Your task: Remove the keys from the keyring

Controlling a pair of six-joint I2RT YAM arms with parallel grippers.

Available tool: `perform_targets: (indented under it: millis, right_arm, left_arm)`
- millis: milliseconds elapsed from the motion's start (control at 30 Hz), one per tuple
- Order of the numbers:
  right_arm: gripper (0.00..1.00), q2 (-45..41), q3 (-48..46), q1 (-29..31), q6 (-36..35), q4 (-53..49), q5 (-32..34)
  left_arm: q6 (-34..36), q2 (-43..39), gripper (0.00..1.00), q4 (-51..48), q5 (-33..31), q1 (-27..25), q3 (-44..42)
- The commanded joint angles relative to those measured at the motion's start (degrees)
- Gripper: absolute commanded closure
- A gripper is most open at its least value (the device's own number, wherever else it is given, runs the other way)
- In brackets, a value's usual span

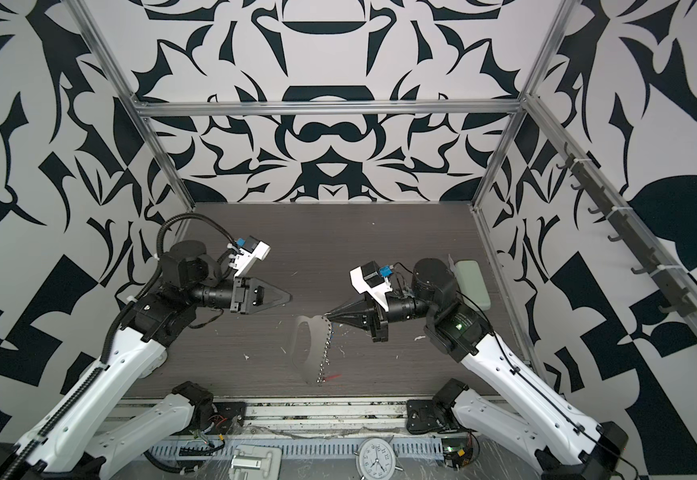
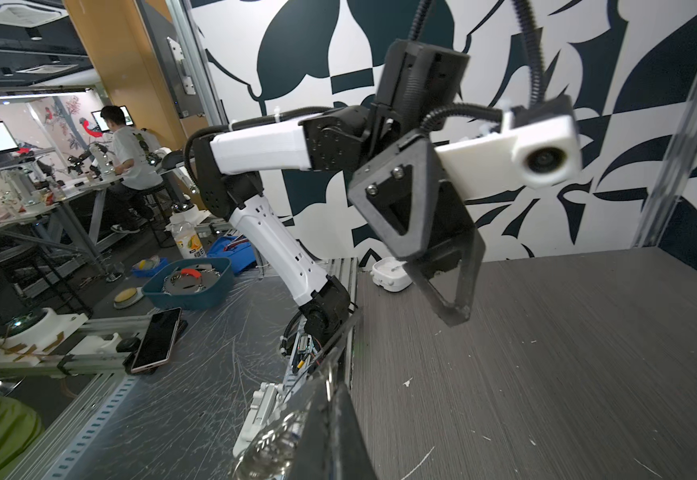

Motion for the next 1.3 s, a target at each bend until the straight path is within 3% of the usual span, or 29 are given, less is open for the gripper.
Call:
perform_targets:
  millis: [0, 167, 267, 433, 567, 800, 900, 1067, 1200, 1267]
  right_arm:
    - [1.0, -1.25, -0.87, 0.17, 5.35, 9.75, 5.49]
    - [1.0, -0.85, -3.38, 0.18, 12.58, 17.7, 12.99]
    - [1.0, -0.8, -3.94, 0.17, 15.35, 19.97, 18.31]
    - [1.0, -0.69, -5.17, 0.17, 19.68, 25.12, 25.77]
    - [1.0, -0.02, -5.89, 0.26, 21.88, 28.33, 29.25]
    - [1.0, 2.21, -5.73, 0.77, 25.2, 32.32, 28.99]
    - [1.0, 2.9, -5.28, 0.87, 25.06, 31.21, 28.27]
    - [1.0, 1.99, -5.28, 1.0, 22.22, 26.49, 26.67]
    - [1.0, -0.53, -3.66, 0.92, 15.08, 16.58, 24.04]
    - [1.0, -1.93, -2.53, 0.98, 9.86, 10.67, 23.06]
  left_arm:
    - [2.15, -2.27, 0.33, 0.42, -4.65, 0.2, 0.08]
    - [1.54, -8.33, 0.27, 8.1, -12.36, 0.15, -5.05]
    - [-3.29, -11.51, 0.24, 19.91, -13.25, 0.19, -11.89]
    - [-6.44, -13.33, 0.23, 30.21, -14.35, 0.19, -19.05]
    - [-10.13, -13.48, 0.22, 40.03, -15.57, 0.18, -23.15]
    - [-16.83, -10.24, 0.22, 58.08, -17.93, 0.15, -28.66]
    - [-19.75, -7.31, 0.33, 62.22, -15.85, 0.15, -27.86]
    - [-24.45, -5.65, 0.74, 65.77, -13.28, 0.16, -27.43]
    - [-21.88, -8.26, 0.99, 56.36, -11.84, 0.13, -24.99]
    - [-18.11, -10.4, 1.0, 47.71, -11.64, 0.19, -23.01]
